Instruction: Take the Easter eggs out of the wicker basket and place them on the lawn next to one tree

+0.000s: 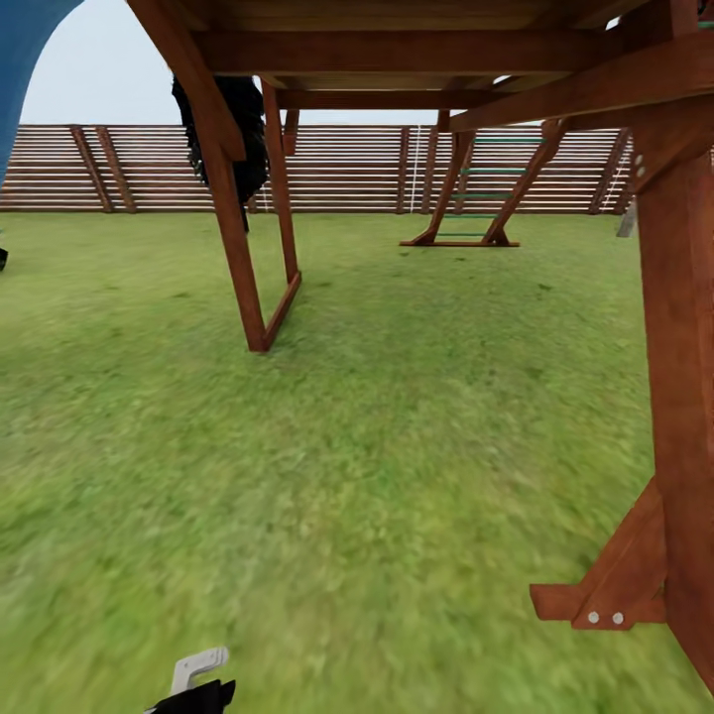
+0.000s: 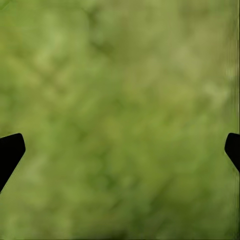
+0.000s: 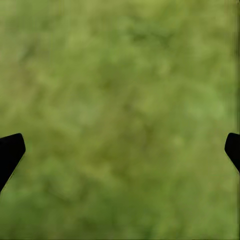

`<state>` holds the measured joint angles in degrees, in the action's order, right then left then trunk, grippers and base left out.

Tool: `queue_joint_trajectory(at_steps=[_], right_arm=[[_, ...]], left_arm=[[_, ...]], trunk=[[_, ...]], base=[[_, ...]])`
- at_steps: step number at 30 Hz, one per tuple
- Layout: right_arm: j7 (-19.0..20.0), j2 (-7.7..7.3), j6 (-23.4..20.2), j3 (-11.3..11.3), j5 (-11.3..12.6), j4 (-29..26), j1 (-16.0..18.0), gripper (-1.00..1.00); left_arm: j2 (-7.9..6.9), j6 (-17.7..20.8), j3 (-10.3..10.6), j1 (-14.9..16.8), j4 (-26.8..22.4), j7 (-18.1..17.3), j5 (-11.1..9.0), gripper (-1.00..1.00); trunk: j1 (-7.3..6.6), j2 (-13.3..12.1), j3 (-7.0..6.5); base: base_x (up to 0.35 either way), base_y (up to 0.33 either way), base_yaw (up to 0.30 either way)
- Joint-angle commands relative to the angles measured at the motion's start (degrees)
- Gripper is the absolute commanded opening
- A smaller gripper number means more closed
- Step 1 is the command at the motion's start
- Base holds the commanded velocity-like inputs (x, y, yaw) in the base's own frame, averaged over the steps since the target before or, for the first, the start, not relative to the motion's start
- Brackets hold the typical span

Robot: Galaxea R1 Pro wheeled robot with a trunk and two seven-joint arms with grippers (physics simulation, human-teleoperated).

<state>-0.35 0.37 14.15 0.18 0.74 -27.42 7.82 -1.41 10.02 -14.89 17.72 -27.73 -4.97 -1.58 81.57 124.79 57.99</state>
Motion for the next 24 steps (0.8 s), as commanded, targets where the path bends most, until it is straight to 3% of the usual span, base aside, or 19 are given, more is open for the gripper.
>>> queue_joint_trajectory(at_steps=[1,24], right_arm=[[0.0,-0.01,0.0,0.0,0.0,0.0,0.0,1.0],[0.0,-0.07,0.0,0.08,-0.09,0.0,0.0,1.0]], left_arm=[[0.0,0.0,-0.02,0.01,-0.01,0.0,0.0,1.0],[0.0,0.0,-0.02,0.0,0.04,0.0,0.0,1.0]], trunk=[[0.0,0.0,0.0],[0.0,0.0,0.0]], base=[[0.337,0.0,-0.064],[0.337,0.0,-0.002]])
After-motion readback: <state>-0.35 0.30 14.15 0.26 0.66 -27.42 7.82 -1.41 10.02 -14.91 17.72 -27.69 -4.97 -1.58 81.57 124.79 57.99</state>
